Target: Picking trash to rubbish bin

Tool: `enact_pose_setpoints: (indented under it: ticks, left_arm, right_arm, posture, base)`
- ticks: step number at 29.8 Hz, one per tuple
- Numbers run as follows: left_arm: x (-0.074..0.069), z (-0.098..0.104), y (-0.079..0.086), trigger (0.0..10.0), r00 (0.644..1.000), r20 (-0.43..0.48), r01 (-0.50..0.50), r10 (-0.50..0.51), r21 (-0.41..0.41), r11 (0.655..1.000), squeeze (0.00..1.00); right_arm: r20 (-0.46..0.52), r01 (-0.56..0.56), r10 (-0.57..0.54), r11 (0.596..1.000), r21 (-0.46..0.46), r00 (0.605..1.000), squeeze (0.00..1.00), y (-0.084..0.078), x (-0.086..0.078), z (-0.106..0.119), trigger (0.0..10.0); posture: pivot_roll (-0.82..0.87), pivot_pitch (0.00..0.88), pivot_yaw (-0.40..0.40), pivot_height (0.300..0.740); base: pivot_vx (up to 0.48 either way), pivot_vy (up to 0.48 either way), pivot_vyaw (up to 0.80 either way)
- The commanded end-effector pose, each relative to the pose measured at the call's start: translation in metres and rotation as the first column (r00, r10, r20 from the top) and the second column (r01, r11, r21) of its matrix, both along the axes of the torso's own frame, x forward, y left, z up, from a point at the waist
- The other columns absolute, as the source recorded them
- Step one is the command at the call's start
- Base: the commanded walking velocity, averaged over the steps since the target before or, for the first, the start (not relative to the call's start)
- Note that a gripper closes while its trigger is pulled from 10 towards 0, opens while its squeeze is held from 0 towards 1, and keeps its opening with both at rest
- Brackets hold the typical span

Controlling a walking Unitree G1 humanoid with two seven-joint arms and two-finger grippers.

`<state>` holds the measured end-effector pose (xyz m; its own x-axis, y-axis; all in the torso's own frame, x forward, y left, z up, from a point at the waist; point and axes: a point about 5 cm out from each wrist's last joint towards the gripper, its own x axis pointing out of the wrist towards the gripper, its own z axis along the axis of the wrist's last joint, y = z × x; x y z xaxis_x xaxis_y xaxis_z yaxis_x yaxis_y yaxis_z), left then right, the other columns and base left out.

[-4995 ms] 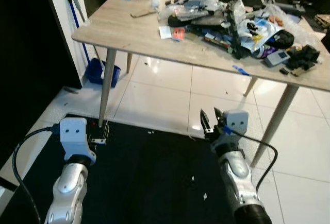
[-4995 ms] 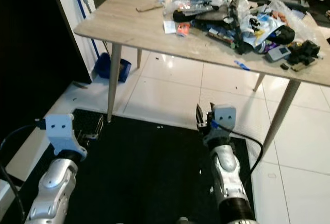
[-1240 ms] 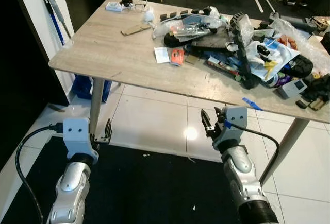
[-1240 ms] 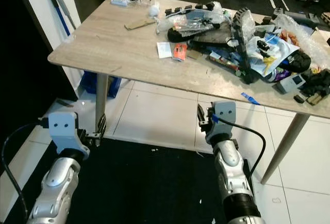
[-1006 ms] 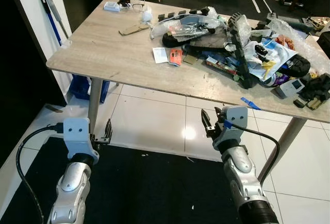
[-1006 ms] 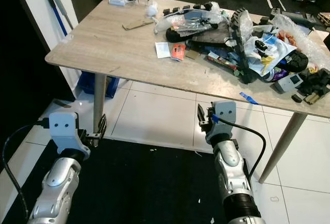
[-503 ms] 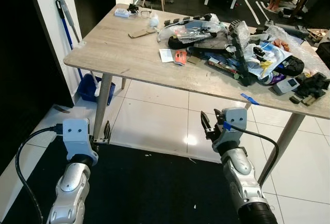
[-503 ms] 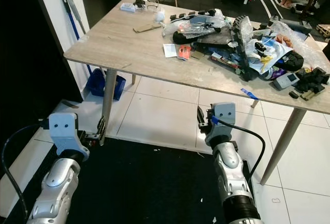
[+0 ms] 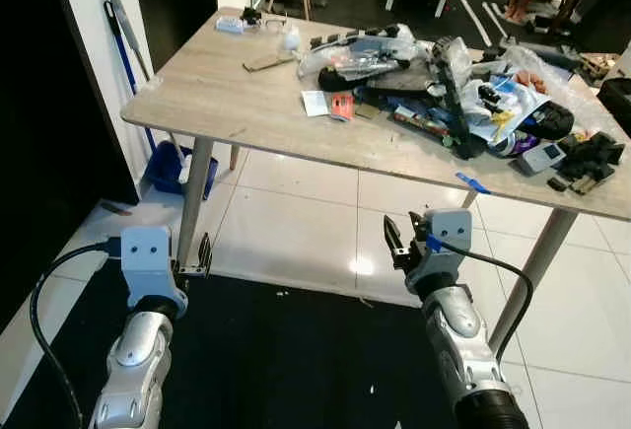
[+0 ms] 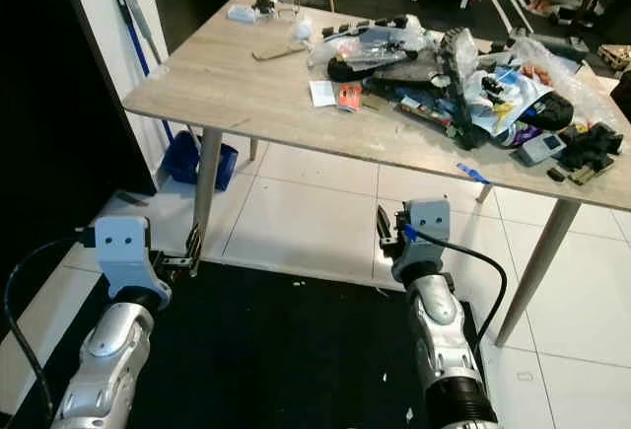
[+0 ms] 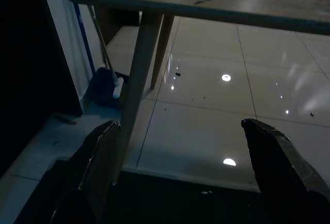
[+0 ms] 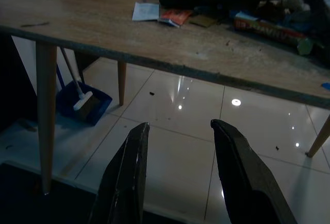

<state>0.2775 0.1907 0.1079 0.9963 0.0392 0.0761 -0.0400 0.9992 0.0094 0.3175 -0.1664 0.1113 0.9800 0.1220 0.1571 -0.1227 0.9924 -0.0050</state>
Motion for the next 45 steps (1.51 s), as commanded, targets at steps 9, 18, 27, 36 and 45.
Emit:
enact_pose_setpoints:
  ticks: [9,18,27,36,45]
  left_arm:
    - [0.0005,0.0003,-0.0048,10.0,0.999,0.0,0.035,-0.035,0.017,0.999,0.0]
    - [0.0011,0.0007,-0.0055,10.0,0.999,0.002,0.034,-0.034,0.005,0.999,0.0]
    - [0.0009,0.0002,-0.0049,10.0,1.0,0.002,0.029,-0.029,0.002,1.0,0.0]
    - [0.0003,-0.0005,-0.0048,10.0,1.0,0.001,0.027,-0.027,-0.001,1.0,0.0]
    - [-0.0005,-0.0009,-0.0039,10.0,1.0,0.001,0.025,-0.025,0.0,1.0,0.0]
  right_arm:
    - [-0.012,0.017,-0.017,1.0,0.016,1.0,0.0,-0.0026,-0.0017,-0.0021,10.0]
    - [-0.01,0.016,-0.016,1.0,0.017,1.0,0.0,-0.0026,-0.0005,-0.0009,10.0]
    - [-0.009,0.014,-0.014,1.0,0.014,1.0,0.0,-0.0031,0.0006,-0.0002,10.0]
    - [-0.01,0.012,-0.012,1.0,0.011,1.0,0.0,-0.0038,0.0003,-0.0002,10.0]
    - [-0.009,0.008,-0.008,1.0,0.009,1.0,0.0,-0.0037,0.0005,-0.0001,10.0]
  posture:
    - [0.0,0.147,-0.057,0.74]
    - [0.01,0.144,-0.06,0.74]
    - [0.0,0.143,-0.064,0.74]
    - [0.0,0.14,-0.066,0.74]
    - [0.0,0.136,-0.067,0.74]
  base:
    - [0.09,0.0,0.0]
    - [0.337,0.0,0.0]
    - [0.347,0.0,0.0]
    - [0.347,0.0,0.0]
    - [0.334,0.0,0.0]
